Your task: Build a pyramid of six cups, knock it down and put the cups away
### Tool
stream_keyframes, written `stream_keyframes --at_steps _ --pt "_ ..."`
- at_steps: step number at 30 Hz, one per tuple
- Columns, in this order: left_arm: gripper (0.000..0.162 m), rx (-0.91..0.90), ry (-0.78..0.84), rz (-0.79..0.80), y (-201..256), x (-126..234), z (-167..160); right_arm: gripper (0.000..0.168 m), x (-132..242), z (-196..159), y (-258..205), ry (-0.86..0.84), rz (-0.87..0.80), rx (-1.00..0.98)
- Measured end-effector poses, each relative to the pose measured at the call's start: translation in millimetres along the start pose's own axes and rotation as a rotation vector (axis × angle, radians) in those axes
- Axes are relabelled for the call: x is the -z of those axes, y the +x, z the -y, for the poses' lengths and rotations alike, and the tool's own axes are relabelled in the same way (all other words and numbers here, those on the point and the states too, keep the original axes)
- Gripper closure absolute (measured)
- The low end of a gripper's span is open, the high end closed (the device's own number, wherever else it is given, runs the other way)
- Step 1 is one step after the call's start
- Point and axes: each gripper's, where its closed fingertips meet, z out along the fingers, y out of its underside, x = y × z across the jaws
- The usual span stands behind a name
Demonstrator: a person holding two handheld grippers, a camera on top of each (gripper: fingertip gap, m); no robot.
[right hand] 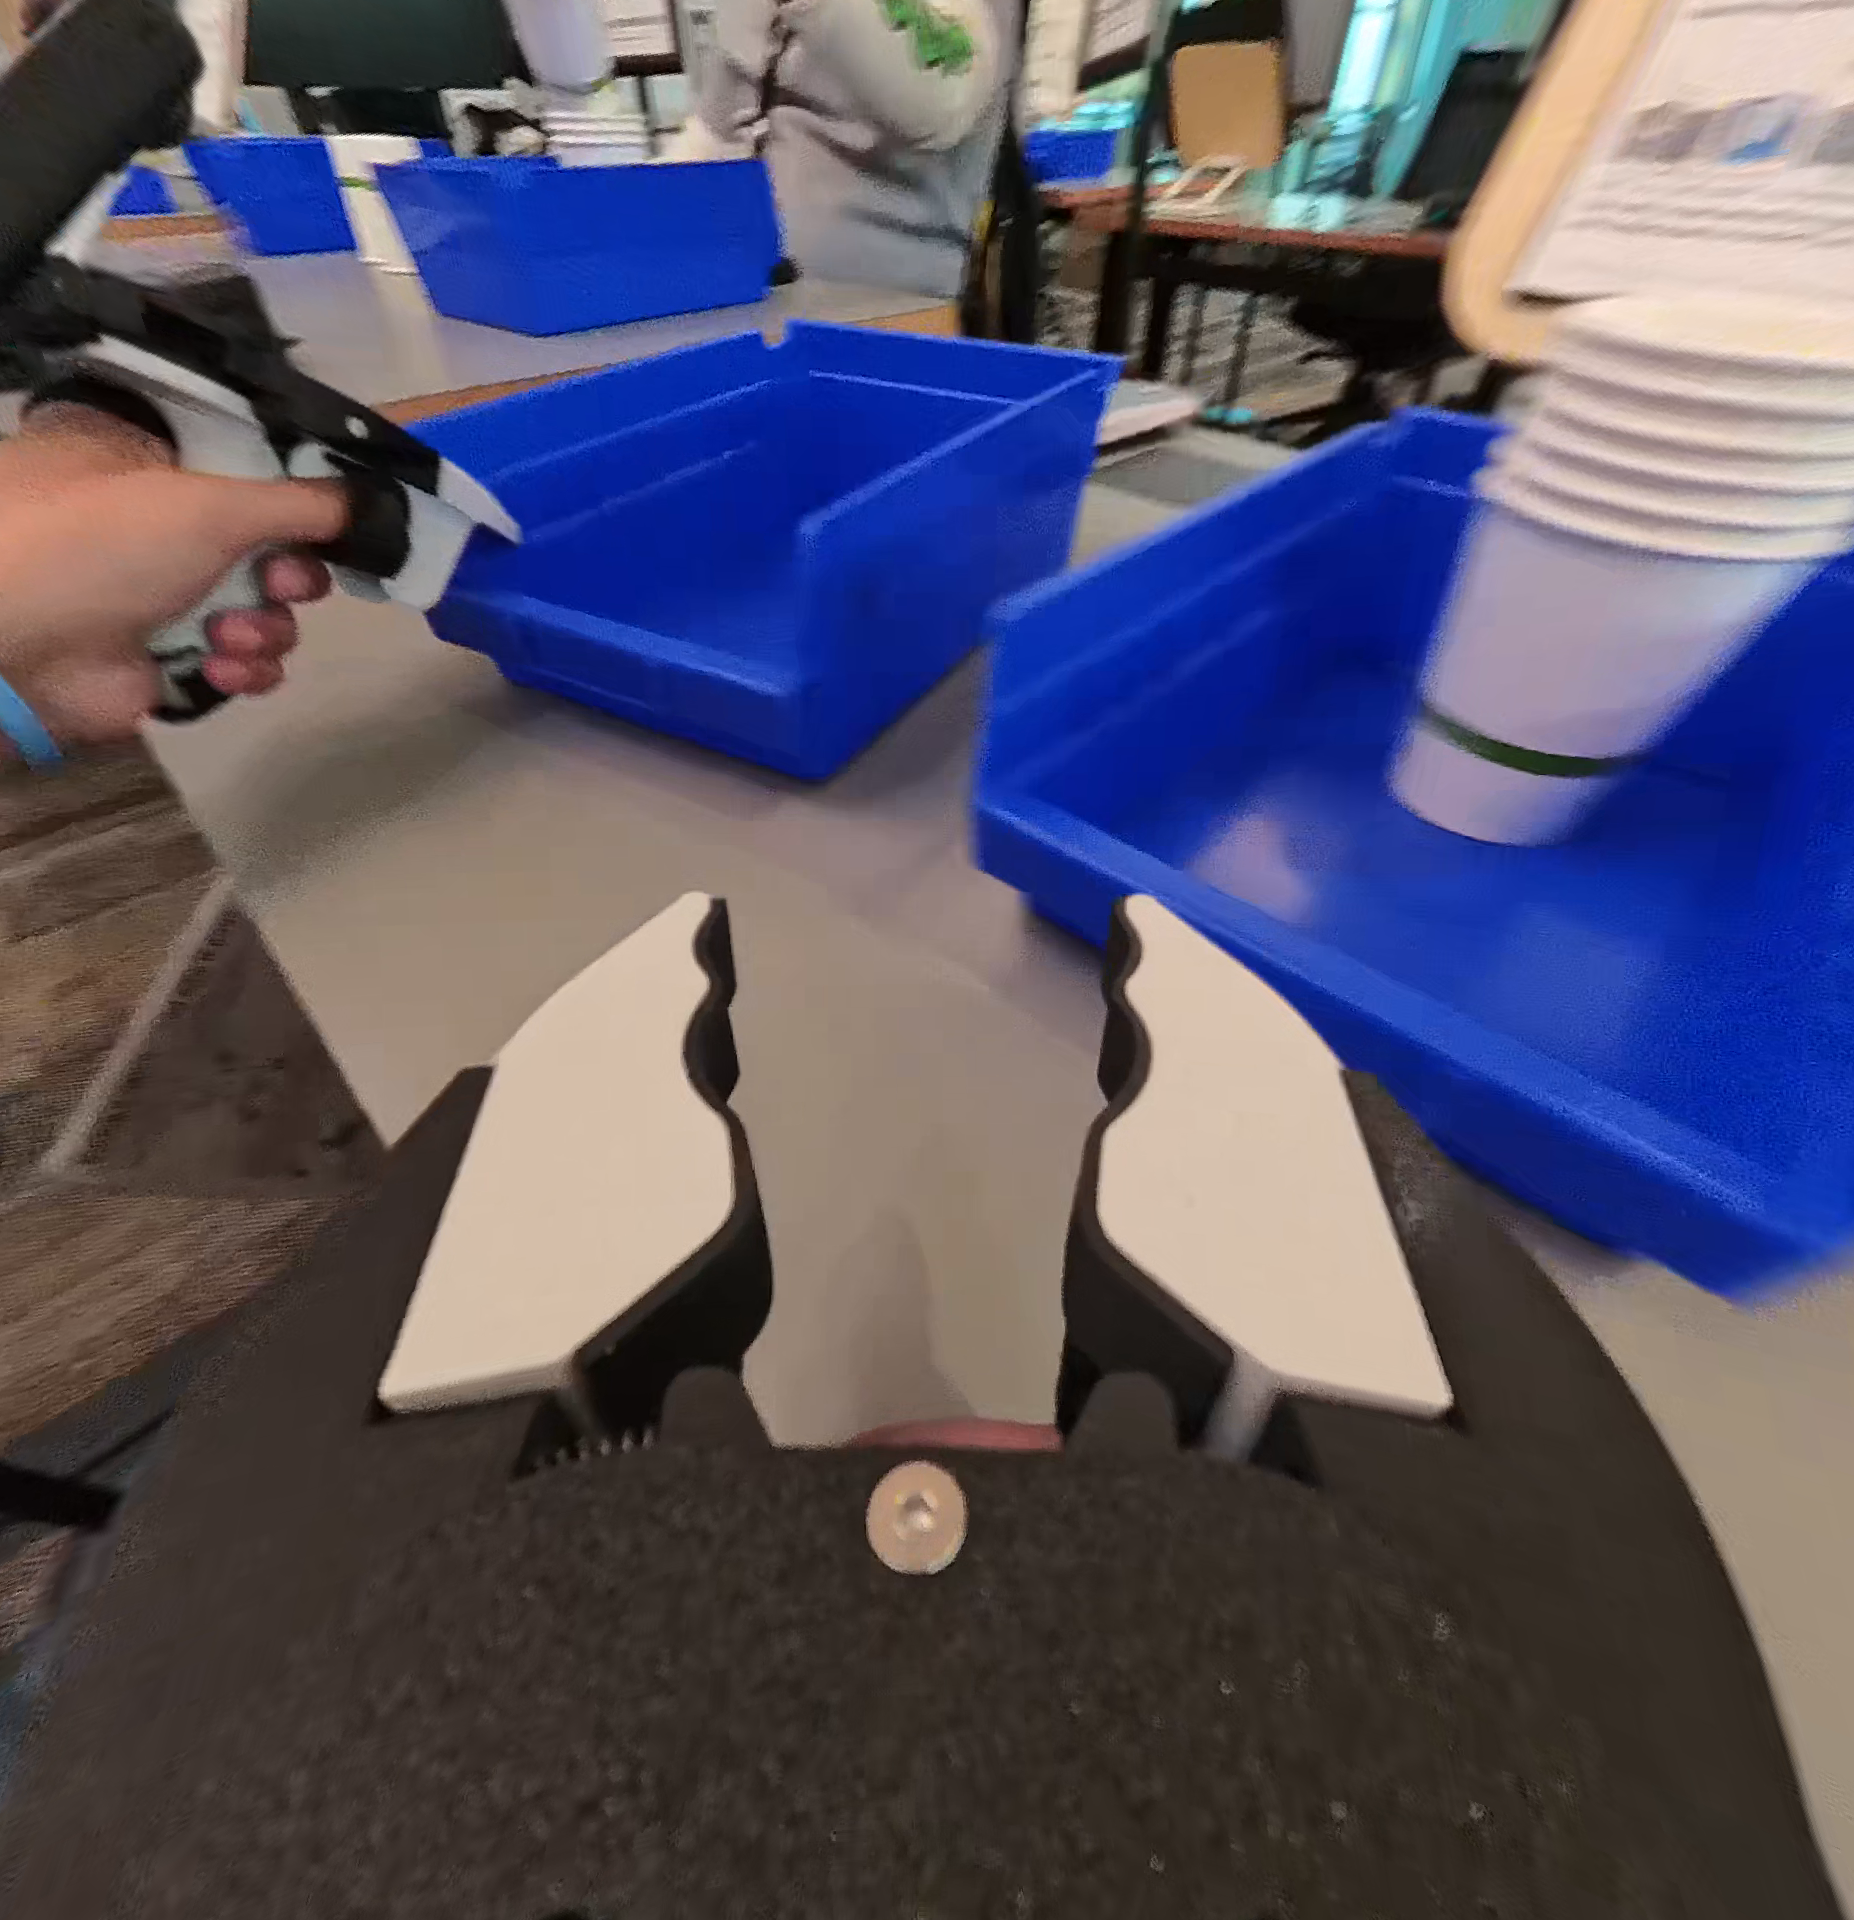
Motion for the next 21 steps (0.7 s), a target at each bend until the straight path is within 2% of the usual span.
stream_keyframes --at_steps 2,5,8,9,10,12,15,18,21 --pt "0.158 0.038 0.018 0.039 -0.5 21.7 -16.8 0.1 -34.2 3.1 -37.9 -0.048 0.047 -0.041" --pt "0.158 0.057 0.03 0.065 2.3 50.7 -40.0 0.104 -82.9 -1.1 -70.4 -0.128 0.015 -0.078" --pt "0.157 0.046 0.034 0.055 7.4 73.1 -58.6 0.113 -112.1 -9.7 -69.3 -0.173 -0.12 -0.067" --pt "0.157 0.043 0.036 0.046 9.2 80.0 -64.2 0.122 -116.9 -12.8 -65.5 -0.187 -0.165 -0.067" --pt "0.157 0.037 0.044 0.039 11.1 86.3 -69.3 0.118 -119.6 -11.8 -69.9 -0.19 -0.14 -0.084" --pt "0.155 0.021 0.065 0.047 14.2 97.6 -78.1 0.145 -119.5 -7.6 -77.2 -0.18 -0.108 -0.139" --pt "0.155 -0.003 0.082 0.103 11.4 111.4 -86.4 0.164 -114.1 -6.4 -75.8 -0.234 -0.129 -0.127" --pt "0.155 -0.016 0.147 0.106 22.5 126.4 -78.0 0.166 -101.4 8.0 -70.3 -0.2 -0.17 -0.093" --pt "0.156 -0.062 0.269 0.115 46.2 147.8 -47.6 0.165 -75.8 47.5 -53.9 -0.056 -0.211 -0.059"
